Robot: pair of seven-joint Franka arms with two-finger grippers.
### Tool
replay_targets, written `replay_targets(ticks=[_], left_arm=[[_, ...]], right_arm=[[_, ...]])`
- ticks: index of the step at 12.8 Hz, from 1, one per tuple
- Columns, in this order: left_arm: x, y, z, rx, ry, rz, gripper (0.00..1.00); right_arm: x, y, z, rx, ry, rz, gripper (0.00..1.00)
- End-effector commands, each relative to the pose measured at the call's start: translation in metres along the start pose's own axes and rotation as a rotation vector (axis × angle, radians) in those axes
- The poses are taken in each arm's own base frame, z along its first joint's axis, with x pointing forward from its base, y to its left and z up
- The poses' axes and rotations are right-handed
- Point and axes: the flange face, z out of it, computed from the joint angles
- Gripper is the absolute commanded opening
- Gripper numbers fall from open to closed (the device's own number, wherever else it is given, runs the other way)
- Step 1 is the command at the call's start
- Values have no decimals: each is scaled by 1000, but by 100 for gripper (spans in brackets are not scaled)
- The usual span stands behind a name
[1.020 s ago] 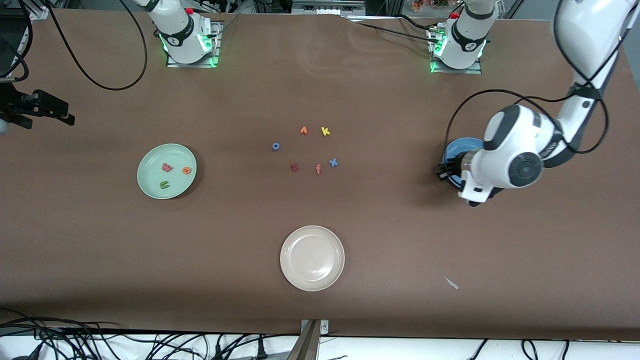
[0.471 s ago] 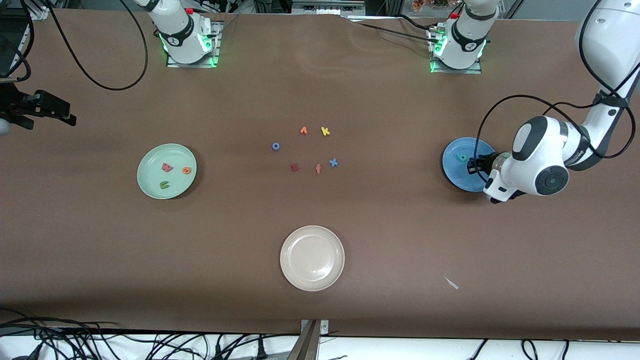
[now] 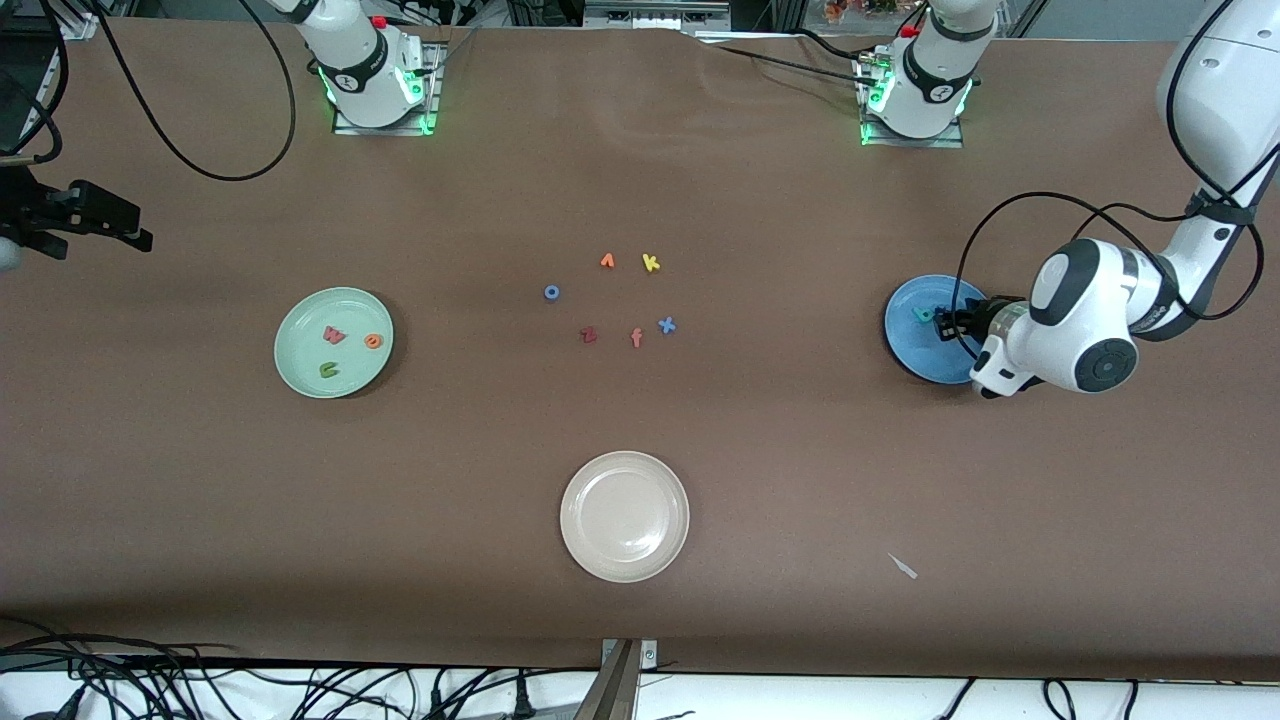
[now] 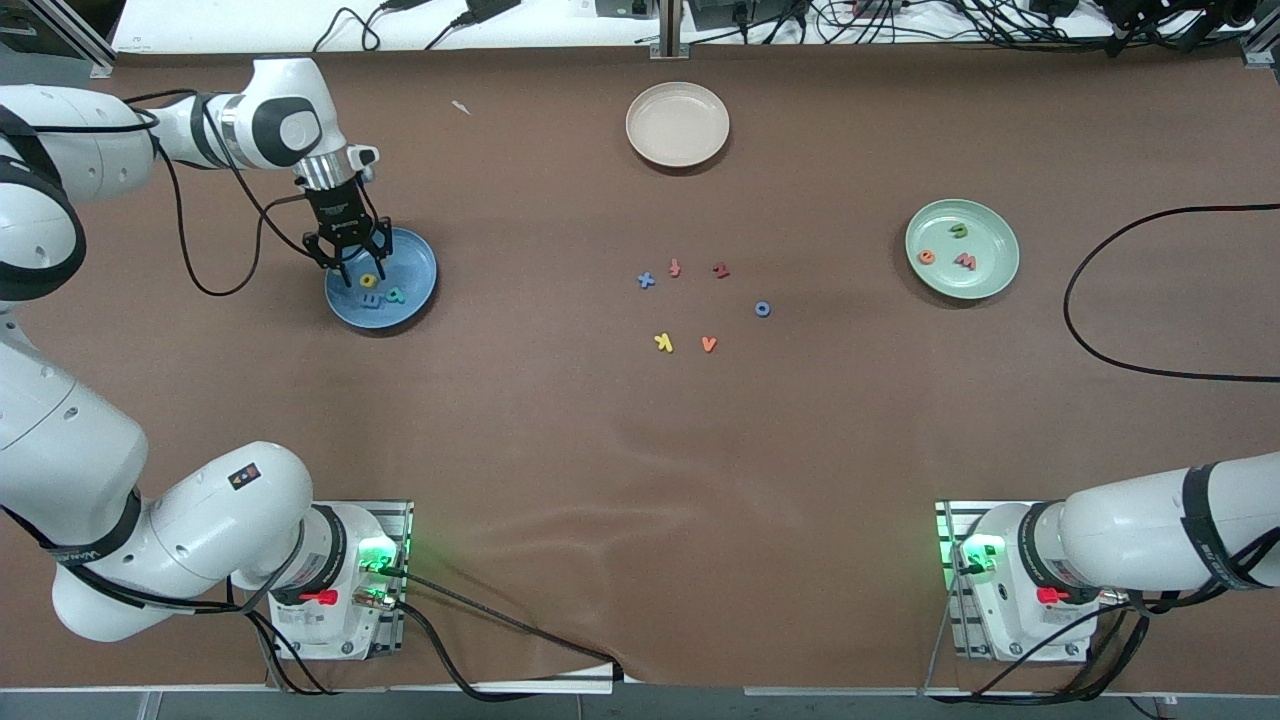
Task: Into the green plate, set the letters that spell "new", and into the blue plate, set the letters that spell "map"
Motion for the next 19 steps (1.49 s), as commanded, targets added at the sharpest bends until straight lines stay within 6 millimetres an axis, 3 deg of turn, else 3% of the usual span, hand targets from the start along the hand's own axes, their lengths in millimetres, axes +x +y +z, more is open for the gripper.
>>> replay_targets(ticks=[1,3,7,8,9,14,17,18,19], left_arm=[[-16,9,-78,18,73,28,100],[-23,14,-142,-5,119,27,100],[-41,26,-231,-81,250,33,100],[-46,33,-245,-76,265,42,100],[-48,40,-255,-85,283,50,100],[-53,59,-255,20,337,174,100],[-58,66,-257,42,340,285,100],[-54,67,-250,76,318,301,100],[-51,62,-252,116,303,319,100]], right_arm=[[-5,-2,-5,1,11,-6,100],[-6,0,-5,4,9,-1,100],[-6,1,-5,3,13,1,100],[-6,2,-5,2,16,2,100],[-5,2,-5,2,18,2,100],[-5,2,-6,-2,24,2,100],[-5,2,-6,-3,23,0,100],[-5,2,-6,-3,23,0,100],[-5,2,-6,-3,23,0,100]])
